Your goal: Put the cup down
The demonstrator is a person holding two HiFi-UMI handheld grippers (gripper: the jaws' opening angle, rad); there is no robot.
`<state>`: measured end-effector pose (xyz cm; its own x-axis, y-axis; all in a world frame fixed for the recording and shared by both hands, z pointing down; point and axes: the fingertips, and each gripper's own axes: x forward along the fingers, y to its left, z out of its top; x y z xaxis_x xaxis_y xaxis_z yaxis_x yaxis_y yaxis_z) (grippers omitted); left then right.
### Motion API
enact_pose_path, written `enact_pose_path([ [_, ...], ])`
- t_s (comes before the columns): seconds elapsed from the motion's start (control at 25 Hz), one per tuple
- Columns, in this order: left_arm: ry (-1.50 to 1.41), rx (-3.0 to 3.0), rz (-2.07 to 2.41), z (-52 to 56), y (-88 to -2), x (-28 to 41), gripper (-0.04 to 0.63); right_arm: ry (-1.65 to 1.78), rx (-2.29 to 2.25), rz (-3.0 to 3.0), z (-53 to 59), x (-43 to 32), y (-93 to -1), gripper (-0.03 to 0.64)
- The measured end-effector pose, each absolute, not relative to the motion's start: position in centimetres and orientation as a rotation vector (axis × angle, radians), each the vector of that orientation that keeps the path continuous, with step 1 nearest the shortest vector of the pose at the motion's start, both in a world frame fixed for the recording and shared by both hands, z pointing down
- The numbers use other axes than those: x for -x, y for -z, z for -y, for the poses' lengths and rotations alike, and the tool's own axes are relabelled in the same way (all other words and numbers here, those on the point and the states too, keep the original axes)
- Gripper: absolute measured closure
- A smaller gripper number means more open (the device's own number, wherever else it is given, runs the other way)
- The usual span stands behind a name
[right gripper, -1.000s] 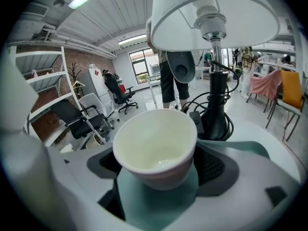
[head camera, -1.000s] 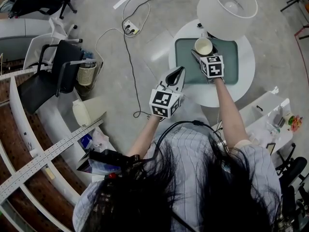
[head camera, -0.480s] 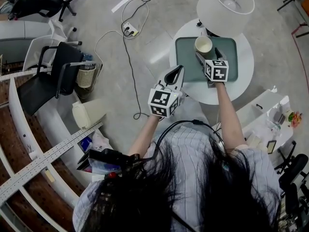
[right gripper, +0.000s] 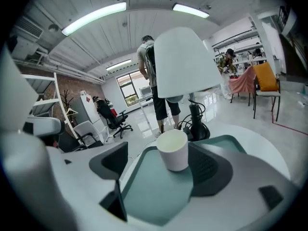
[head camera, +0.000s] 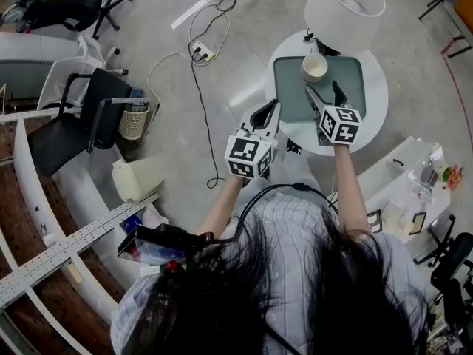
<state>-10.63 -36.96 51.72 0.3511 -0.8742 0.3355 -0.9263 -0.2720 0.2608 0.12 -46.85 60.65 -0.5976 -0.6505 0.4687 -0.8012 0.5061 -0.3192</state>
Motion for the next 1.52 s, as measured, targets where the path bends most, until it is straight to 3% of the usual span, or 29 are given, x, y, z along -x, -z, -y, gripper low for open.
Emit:
enact_pose_path([
  [0.16,-0.162,-2.23,1.57,35.5,-51.2,11.5,0.578,-0.729,-1.233,2.508,44.2,1.1,-58.4,0.232],
  [0.36,-0.144,-2.272,1.553,33.8,-50.3,12.2,0.577,-0.762,-1.295,2.564,40.7,2.2,-55.5,0.368],
  [1.04,-0.094,-2.347,1.419,23.4,-49.6,13.7,0.577,-0.779,-1.416,2.575,26.9,3.9,-52.0,0.434],
  [1.52,-0.099,-2.352,1.312,20.5,-51.1,9.5,0.577,-0.792,-1.427,2.522,21.9,0.5,-52.2,0.482],
])
